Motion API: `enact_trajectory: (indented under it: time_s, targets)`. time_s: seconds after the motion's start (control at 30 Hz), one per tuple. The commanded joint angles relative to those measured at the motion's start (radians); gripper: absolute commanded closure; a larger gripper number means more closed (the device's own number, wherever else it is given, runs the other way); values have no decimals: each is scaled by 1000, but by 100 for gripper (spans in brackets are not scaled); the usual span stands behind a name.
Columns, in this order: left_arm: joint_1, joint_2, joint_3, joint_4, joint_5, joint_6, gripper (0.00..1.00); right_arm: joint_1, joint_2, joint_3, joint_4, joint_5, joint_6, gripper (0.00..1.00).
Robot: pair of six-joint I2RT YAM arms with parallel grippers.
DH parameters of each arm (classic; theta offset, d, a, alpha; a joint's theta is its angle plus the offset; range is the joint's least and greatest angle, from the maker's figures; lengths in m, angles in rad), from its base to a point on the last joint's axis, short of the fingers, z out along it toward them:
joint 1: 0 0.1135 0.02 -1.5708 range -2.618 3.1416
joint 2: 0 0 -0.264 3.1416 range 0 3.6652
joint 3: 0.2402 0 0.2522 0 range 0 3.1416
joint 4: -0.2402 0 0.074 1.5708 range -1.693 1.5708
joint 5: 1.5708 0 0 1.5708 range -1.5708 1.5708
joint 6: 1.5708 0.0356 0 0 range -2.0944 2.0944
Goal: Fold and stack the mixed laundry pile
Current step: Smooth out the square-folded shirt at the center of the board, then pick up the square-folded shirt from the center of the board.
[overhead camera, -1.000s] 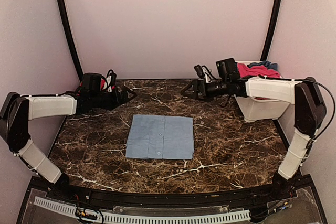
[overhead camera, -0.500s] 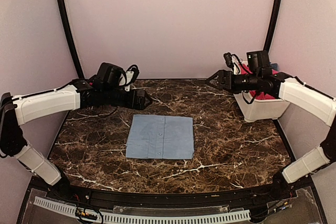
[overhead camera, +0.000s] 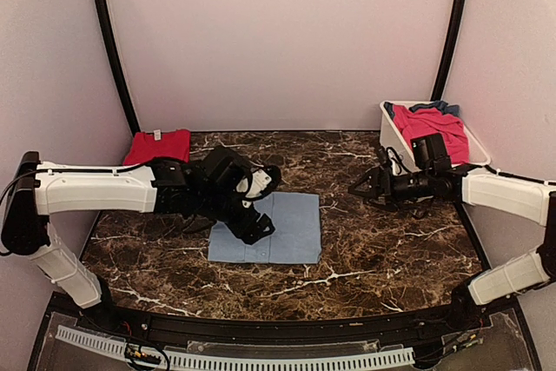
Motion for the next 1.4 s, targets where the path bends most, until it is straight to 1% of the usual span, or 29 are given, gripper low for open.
enact_trajectory:
  time_s: [0.0, 0.07, 0.13, 0.23, 0.27, 0.3, 0.43, 0.57, 0.67, 0.77, 0.87, 1.0, 1.1, 1.17, 1.3, 1.37]
  targets:
    - [-22, 18, -26, 15, -21, 51, 20, 56, 55, -72, 151, -53, 106, 22]
    - [-24, 19, -35, 44, -4, 45, 20, 98, 101, -86, 187, -40, 130, 27]
    - [-45, 16, -56, 100, -14, 51, 23, 124, 138, -94, 234, -33, 155, 28]
    - [-121, 31, -91, 200, -104, 154, 30, 126, 154, -100, 278, -31, 180, 29]
    - [-162, 40, -95, 238, -133, 208, 33, 126, 157, -98, 279, -31, 181, 29]
    - [-193, 60, -93, 266, -139, 231, 37, 126, 159, -94, 276, -29, 179, 29]
    - [-247, 130, -82, 334, -92, 341, 53, 126, 180, -85, 267, -32, 175, 29]
    - [-274, 217, -51, 401, -60, 426, 58, 125, 184, -97, 280, -32, 179, 29]
    - [-275, 310, 12, 404, -69, 445, 60, 125, 186, -100, 283, -34, 181, 28]
    - [-275, 375, 75, 394, -91, 452, 59, 123, 185, -104, 282, -36, 180, 28]
    - [-275, 426, 92, 400, -95, 453, 57, 120, 186, -107, 283, -37, 177, 28]
    - [-273, 479, 98, 407, -141, 454, 53, 117, 195, -108, 287, -43, 172, 28]
    - [-269, 498, 94, 414, -155, 447, 54, 116, 205, -110, 293, -45, 172, 28]
    - [-266, 510, 92, 417, -165, 450, 58, 115, 213, -112, 294, -45, 170, 28]
    - [-266, 513, 85, 418, -184, 454, 72, 115, 229, -119, 306, -52, 176, 28]
    - [-266, 507, 82, 417, -194, 455, 89, 115, 239, -122, 309, -52, 176, 28]
